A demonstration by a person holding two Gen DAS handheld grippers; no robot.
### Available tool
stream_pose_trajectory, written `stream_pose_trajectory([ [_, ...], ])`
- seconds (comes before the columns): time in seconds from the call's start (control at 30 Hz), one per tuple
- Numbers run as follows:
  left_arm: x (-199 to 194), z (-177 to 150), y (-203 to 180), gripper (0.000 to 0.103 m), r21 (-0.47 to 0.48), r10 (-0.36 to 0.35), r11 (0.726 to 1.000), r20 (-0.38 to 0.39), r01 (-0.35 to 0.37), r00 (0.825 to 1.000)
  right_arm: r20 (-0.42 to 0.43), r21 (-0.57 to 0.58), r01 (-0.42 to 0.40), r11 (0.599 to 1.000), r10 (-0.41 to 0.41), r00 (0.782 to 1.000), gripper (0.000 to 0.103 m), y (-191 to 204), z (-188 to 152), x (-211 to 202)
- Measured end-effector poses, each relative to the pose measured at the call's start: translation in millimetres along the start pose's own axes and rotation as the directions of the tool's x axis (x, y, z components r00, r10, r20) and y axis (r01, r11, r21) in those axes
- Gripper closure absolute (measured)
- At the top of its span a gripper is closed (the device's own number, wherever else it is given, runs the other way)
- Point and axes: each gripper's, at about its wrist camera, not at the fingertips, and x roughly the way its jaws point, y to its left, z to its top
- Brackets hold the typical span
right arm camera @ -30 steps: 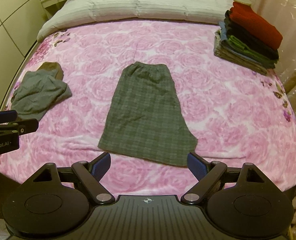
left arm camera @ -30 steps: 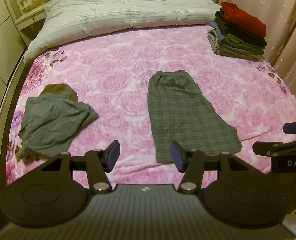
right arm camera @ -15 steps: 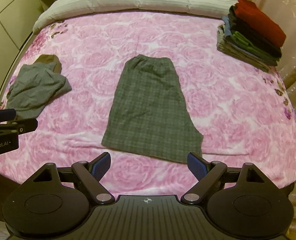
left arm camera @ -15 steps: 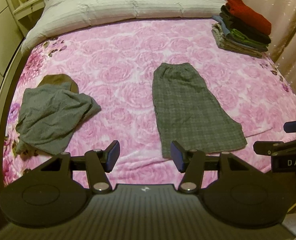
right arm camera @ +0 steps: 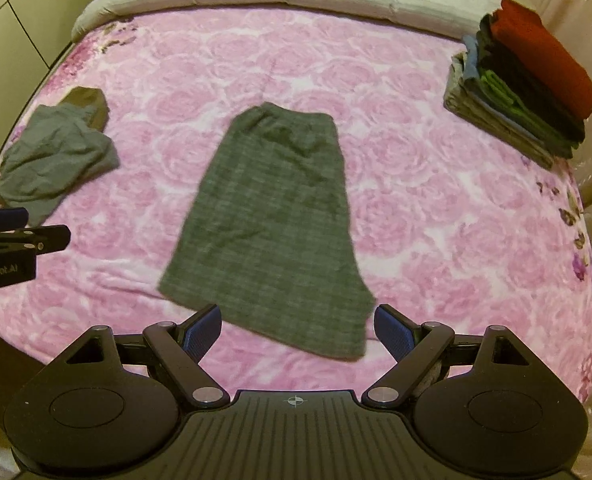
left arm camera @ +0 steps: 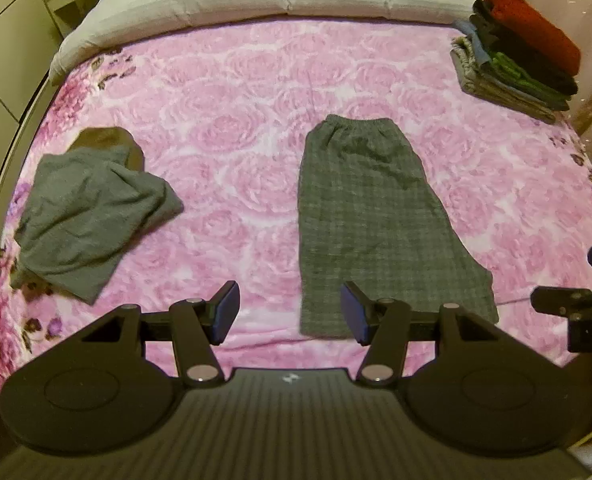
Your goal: Fold clothes
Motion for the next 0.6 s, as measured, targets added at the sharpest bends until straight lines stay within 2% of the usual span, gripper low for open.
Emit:
stream_pose_trajectory([
  [0.17, 37, -3, -11, 0.052, -0.04, 0.001, 0.999, -0.046, -0.003, 0.999, -0.062, 0.031, -0.026, 0.999, 0.028, 0.998, 0.017, -42, -5, 40],
  [0.3, 70, -19, -4, 0.052, -0.069, -0.017, 0.998, -0.1, 0.01, 0.995, -0.11, 0.124, -0.043, 0.991, 0.057, 0.992, 0.017, -77, -20, 75],
  [0.47, 108, -30, 6, 0.053, -0.083, -0.066, 0.995, -0.135, 0.055, 0.989, -0.096, 0.255, -0.096, 0.962, 0.124, 0.988, 0.017, -114, -44, 108],
  [0.6, 136, -37, 19, 0.054, -0.132, -0.166, 0.98, -0.129, 0.149, 0.978, -0.033, 0.371, -0.199, 0.907, 0.228, 0.973, 0.017, -140, -63, 131],
])
